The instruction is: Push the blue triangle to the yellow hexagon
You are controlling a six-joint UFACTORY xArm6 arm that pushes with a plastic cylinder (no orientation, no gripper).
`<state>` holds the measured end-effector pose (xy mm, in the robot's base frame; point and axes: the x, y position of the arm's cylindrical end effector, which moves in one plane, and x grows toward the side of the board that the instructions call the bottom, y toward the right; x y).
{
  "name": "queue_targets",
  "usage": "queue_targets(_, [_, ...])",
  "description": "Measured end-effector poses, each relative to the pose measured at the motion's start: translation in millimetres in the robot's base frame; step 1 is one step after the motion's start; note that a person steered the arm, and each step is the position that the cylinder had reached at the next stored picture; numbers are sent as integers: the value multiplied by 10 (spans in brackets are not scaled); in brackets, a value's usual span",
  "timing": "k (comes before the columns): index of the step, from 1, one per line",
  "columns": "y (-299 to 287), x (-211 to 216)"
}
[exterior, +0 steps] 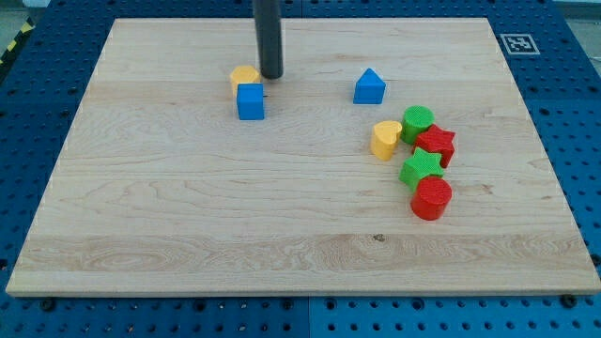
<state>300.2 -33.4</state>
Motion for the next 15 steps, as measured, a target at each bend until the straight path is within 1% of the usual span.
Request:
queue_targets(1, [772, -289])
queue_targets(2, [2038, -149])
queue_targets(3, [2441, 500])
queue_targets(4, [1818, 680])
queue_targets(5, [953, 406])
queue_targets(6, [431, -9])
queue_targets(7, [768, -179])
queue_targets(8, [1204, 195])
queue_targets(9, [1117, 721])
queue_targets(10, [589, 645])
queue_targets(11, [192, 225])
queue_targets(12, [259, 100])
queue_targets(13, [751, 46])
queue_targets(14, [625, -253])
queue_targets(15, [157, -277])
